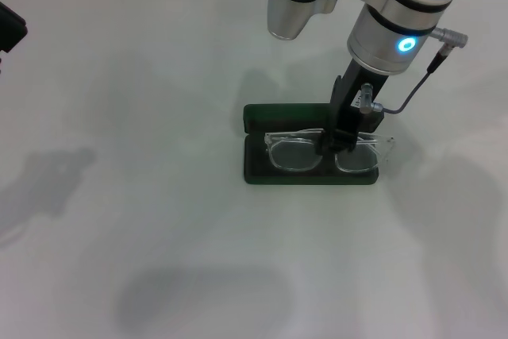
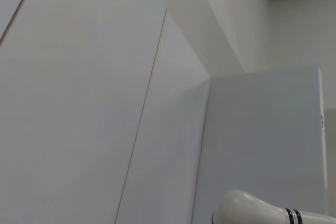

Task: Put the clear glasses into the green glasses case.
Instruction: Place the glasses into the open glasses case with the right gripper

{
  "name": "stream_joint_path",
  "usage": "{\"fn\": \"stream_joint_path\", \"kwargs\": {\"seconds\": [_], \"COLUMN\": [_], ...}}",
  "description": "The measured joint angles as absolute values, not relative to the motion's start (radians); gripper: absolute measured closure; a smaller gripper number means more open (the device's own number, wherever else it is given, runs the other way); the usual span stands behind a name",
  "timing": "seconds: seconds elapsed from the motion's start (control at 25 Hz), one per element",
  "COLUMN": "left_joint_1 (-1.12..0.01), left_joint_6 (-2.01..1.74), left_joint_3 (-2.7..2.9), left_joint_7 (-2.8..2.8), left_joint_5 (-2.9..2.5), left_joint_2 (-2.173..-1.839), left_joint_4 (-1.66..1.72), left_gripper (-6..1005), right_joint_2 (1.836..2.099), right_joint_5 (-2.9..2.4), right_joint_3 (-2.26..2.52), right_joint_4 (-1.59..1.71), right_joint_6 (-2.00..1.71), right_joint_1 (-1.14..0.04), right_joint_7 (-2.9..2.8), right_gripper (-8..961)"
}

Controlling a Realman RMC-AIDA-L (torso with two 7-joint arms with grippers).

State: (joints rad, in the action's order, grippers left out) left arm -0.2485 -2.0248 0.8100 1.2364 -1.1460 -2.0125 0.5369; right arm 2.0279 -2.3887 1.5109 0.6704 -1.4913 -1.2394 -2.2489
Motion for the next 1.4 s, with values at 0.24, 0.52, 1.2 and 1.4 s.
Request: {"fn": "stream_joint_path", "kwargs": {"seconds": [0.24, 0.52, 1.2, 1.4], "left_joint_1": [-0.249, -0.250, -0.250, -0.248], "left_joint_6": [-2.025, -2.025, -2.026, -2.026], "left_joint_3": [0.810, 0.810, 0.810, 0.810], "left_joint_7": [1.236, 1.236, 1.236, 1.236], "left_joint_5": [-1.146, -1.146, -1.146, -1.146], "left_joint_2": [-2.013, -2.020, -2.020, -2.020], "left_joint_4": [0.537, 0.537, 0.537, 0.537], "left_gripper": [951, 951, 951, 951], "right_joint_2": [2.028, 2.028, 2.028, 2.028], "right_joint_5": [-2.385, -2.385, -2.386, -2.373], "right_joint_3": [1.513, 1.517, 1.515, 1.511], "right_joint_4": [0.669, 0.660, 0.660, 0.674], "right_joint_6": [-1.491, -1.491, -1.480, -1.513], "right_joint_1": [-1.237, -1.236, -1.236, -1.230], "right_joint_7": [-2.249, -2.249, -2.248, -2.275], "right_gripper": [896, 895, 888, 886]}}
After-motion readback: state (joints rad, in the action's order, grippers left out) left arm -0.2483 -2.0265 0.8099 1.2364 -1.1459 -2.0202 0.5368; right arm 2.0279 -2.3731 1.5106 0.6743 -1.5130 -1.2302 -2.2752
